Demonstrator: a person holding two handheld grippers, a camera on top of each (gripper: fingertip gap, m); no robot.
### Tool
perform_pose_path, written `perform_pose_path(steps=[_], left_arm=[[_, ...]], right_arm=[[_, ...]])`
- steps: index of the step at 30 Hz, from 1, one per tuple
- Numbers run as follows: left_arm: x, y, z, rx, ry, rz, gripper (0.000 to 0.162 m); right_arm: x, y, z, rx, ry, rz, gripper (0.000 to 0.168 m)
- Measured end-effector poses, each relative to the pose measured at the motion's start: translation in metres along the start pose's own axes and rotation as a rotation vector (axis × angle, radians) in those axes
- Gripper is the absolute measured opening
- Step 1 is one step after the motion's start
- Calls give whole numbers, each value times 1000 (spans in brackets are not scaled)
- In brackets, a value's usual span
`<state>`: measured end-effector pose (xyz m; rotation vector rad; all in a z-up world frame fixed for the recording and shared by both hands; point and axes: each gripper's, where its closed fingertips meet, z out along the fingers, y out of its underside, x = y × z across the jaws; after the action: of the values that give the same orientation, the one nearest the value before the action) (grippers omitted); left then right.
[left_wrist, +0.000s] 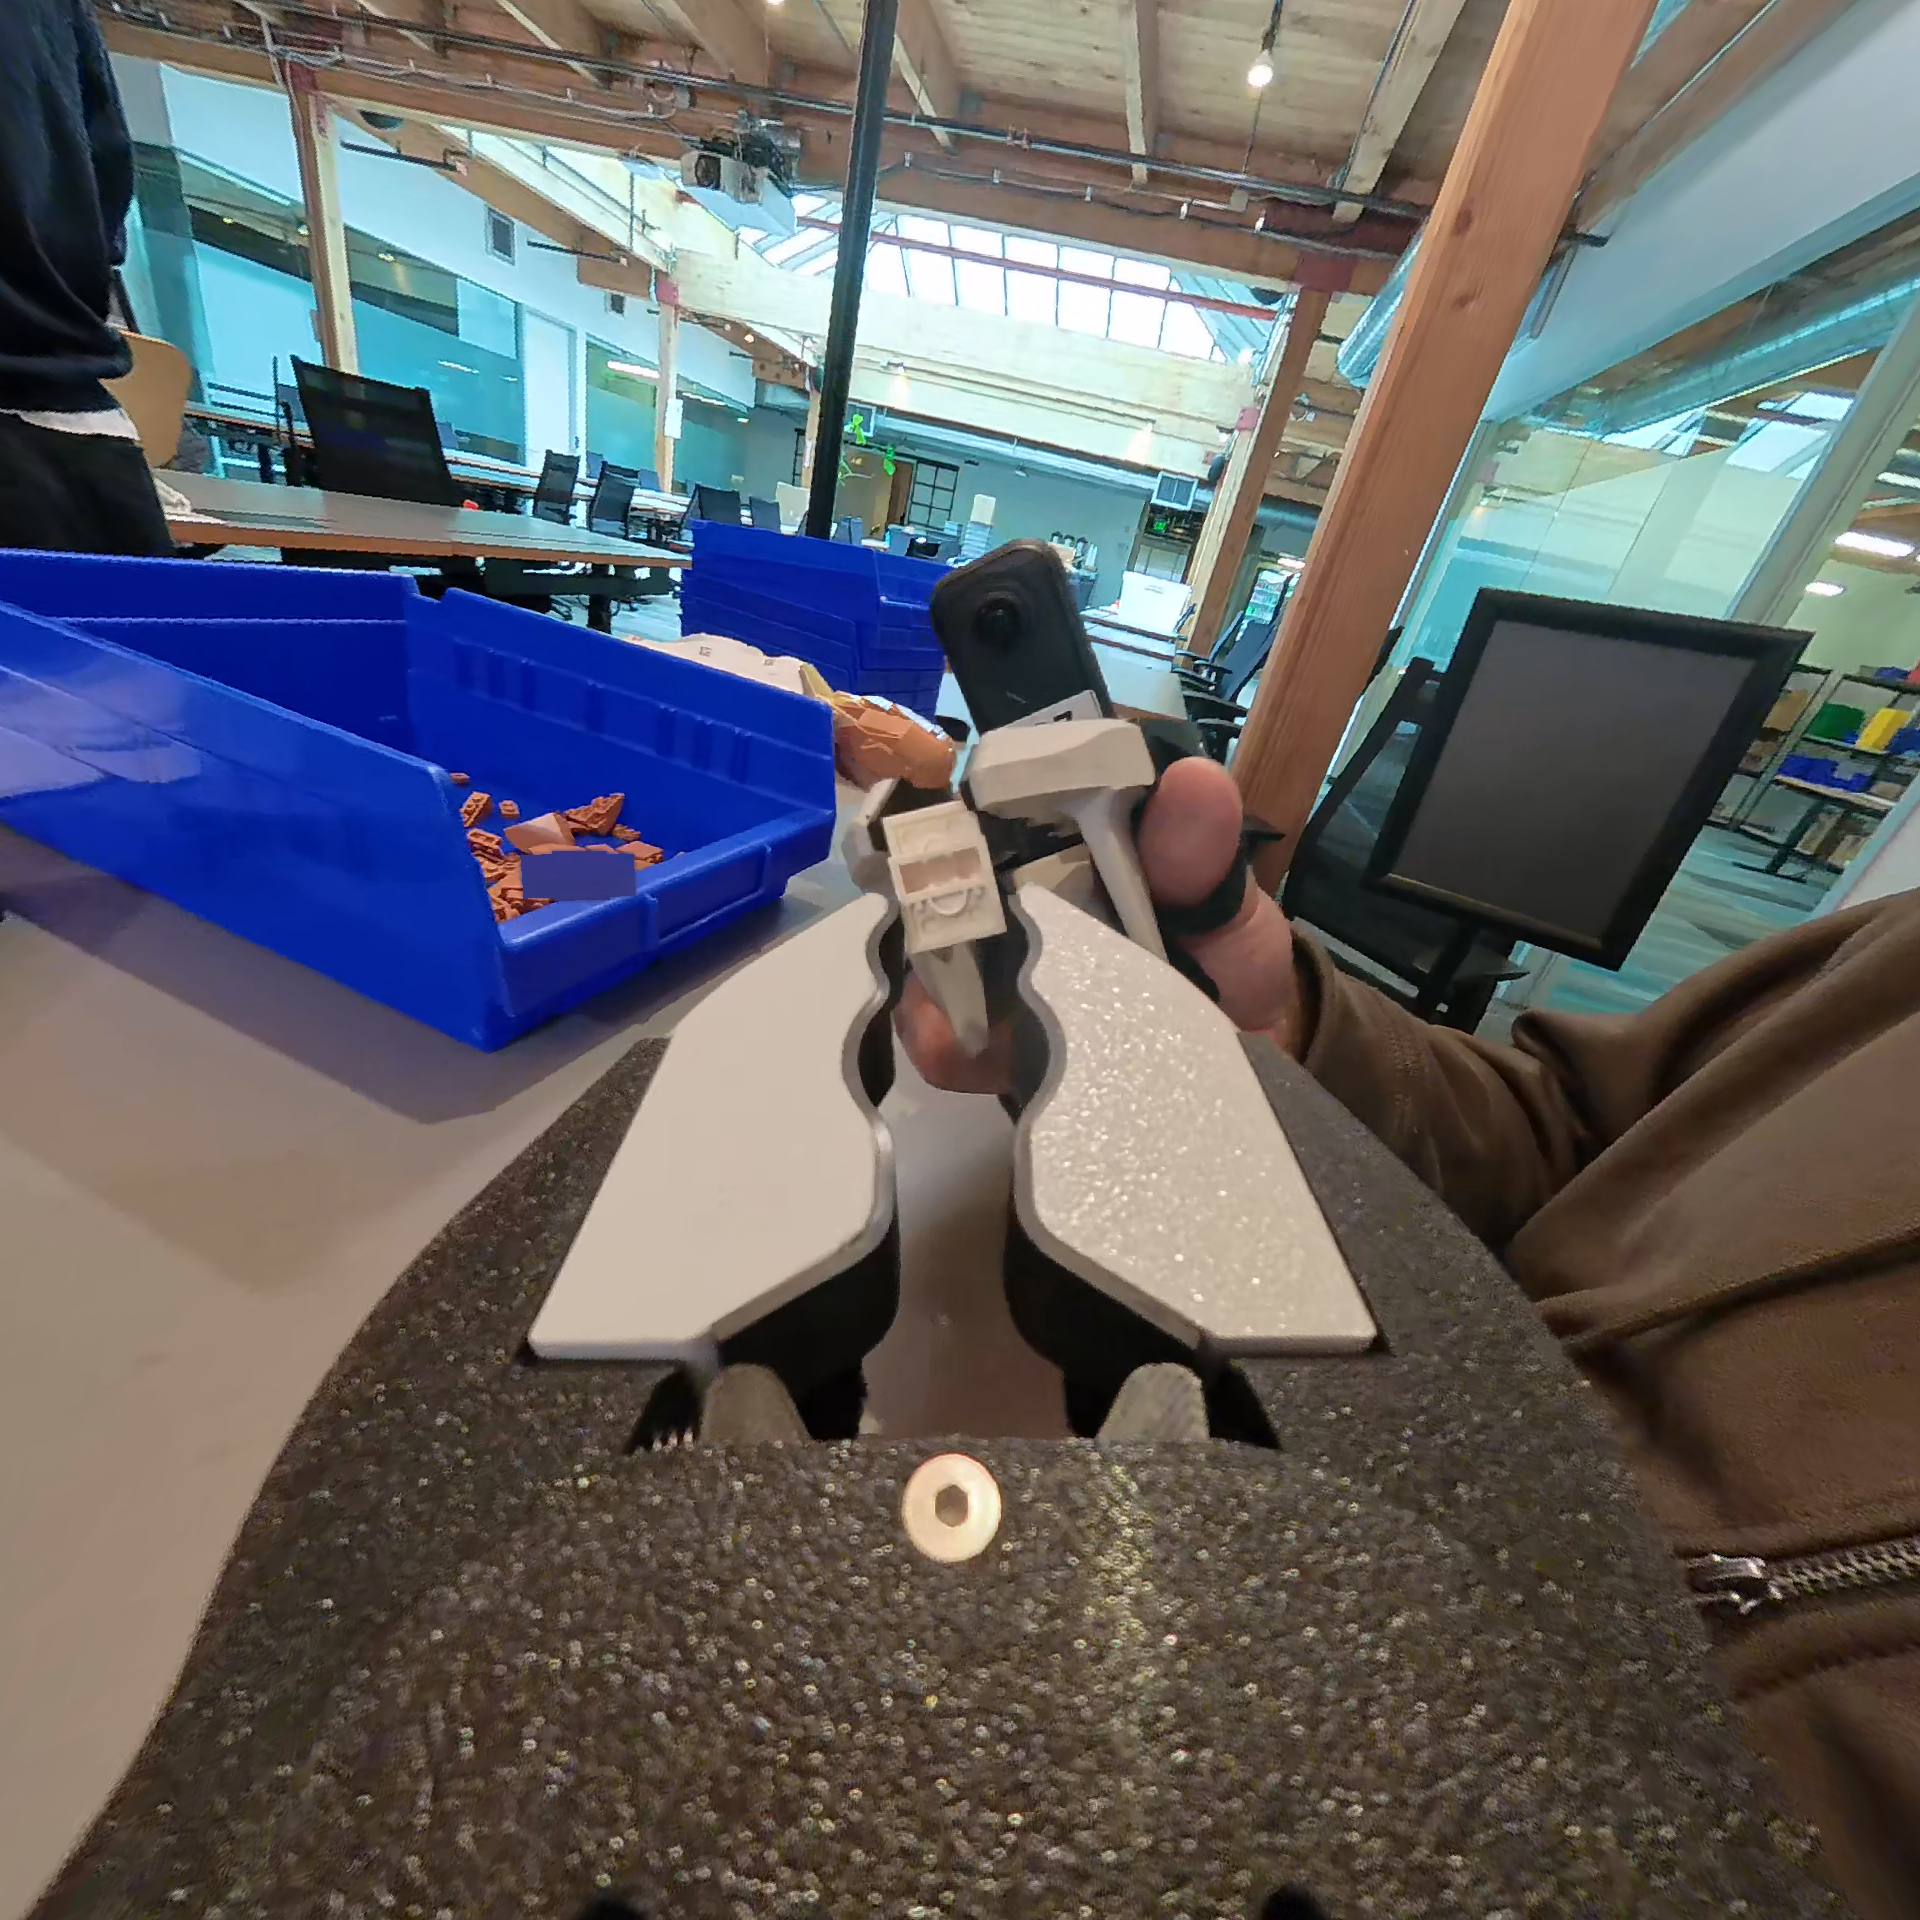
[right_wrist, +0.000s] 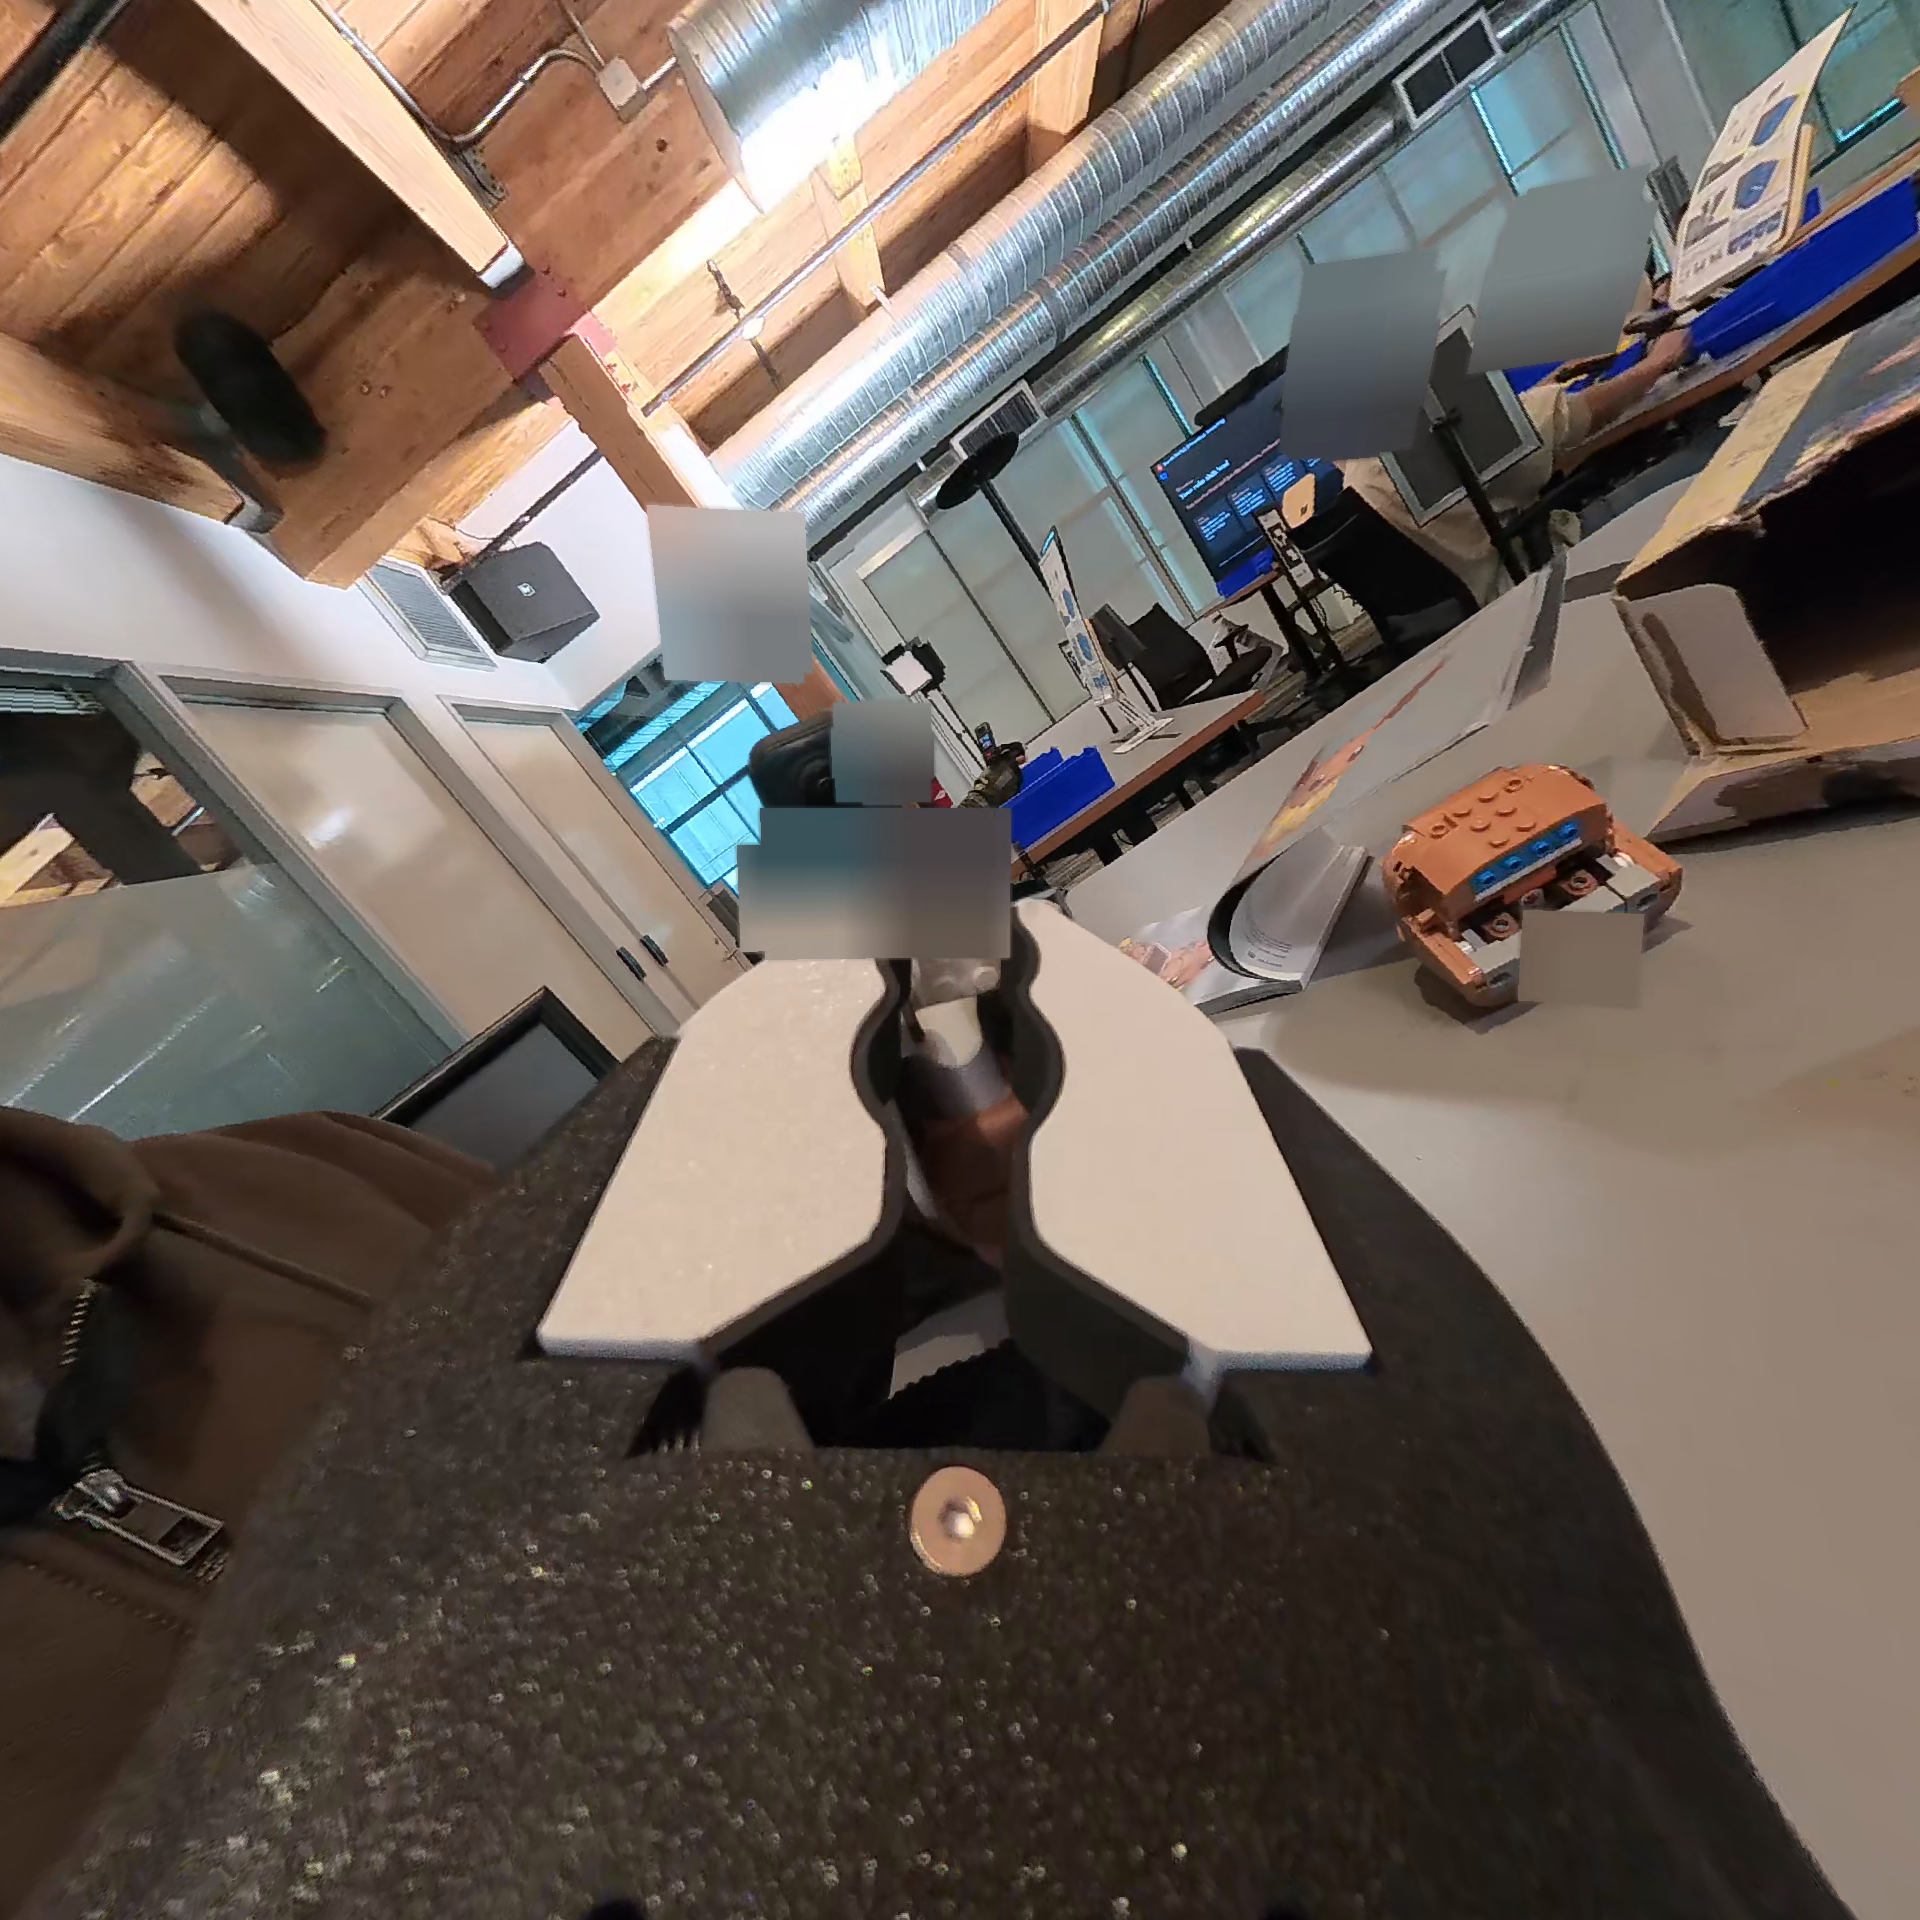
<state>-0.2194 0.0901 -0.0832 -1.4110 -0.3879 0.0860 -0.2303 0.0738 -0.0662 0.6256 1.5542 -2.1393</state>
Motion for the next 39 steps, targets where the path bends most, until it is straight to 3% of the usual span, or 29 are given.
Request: perform_pose_path(steps=[6,9,12,16,19,24,26,32,36,39], left_arm=[[7,-9,-4,66,118,-147,18],[10,-9,-4,62,132,-139,18],[15,-4,-1,31,144,-110,18],[7,-3,-2,29,97,-123,17],[-2,-5,-5,41,54,-140,22],[-31,6,-17,-39,-172,-50,23],[-43,13,-26,-95,-281,19,23],[-91,26,-70,-277,-646,198,24],[-117,25,-100,-394,-847,328,31],[-132,29,-112,-499,-914,379,37]], right_arm=[[-11,-8,-3,29,-8,-113,20],[-12,-8,-5,13,-10,-123,28],[-17,5,0,-68,-47,-130,25],[-6,4,3,-111,58,-227,16],[15,-22,-4,-97,216,-272,16],[97,-97,-52,-175,775,-525,16],[125,-113,-70,-230,894,-525,16],[171,-115,-93,-311,1047,-533,32],[146,-108,-86,-297,1024,-678,33],[124,-97,-70,-289,968,-788,30]])
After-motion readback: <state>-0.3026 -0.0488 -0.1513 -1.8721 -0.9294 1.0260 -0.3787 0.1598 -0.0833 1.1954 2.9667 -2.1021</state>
